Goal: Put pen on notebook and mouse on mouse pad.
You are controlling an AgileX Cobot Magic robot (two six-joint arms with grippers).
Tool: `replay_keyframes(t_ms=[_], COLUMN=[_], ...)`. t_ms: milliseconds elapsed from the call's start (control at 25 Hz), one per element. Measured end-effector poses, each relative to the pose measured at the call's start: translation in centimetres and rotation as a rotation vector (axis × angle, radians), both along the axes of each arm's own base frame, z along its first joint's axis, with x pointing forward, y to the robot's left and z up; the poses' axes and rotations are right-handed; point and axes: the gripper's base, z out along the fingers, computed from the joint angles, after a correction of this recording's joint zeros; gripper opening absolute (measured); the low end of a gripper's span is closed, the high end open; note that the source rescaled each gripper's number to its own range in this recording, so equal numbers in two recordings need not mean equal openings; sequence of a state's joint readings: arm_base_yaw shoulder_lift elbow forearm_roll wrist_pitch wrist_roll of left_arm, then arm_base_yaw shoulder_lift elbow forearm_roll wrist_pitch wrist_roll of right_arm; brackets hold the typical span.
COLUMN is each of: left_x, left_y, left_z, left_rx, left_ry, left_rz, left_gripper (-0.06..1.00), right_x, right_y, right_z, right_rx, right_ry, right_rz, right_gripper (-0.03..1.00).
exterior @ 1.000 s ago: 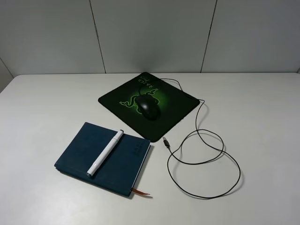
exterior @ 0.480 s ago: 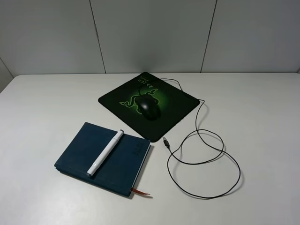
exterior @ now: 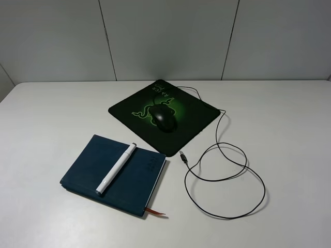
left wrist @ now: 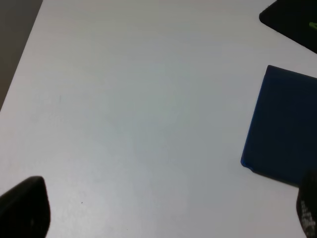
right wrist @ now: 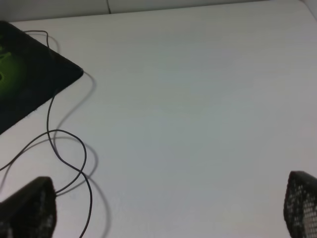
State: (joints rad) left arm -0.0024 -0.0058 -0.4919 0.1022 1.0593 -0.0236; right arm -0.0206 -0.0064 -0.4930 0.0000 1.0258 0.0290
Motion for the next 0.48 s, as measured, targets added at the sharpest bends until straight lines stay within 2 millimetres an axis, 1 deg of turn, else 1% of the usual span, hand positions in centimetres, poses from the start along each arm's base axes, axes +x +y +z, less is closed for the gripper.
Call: replay_keyframes(t_ms=[480], left_x=[0.0], left_y=[0.01], left_z=[0.0], left_rx=[0.001], left_ry=[0.0], left_rz=[0.0], left_gripper=[1.0], right_x=[0.0], right_y=[0.0], right_z=[0.0], right_rx=[0.0], right_ry=[0.0], right_rz=[0.0], right_gripper=[1.0])
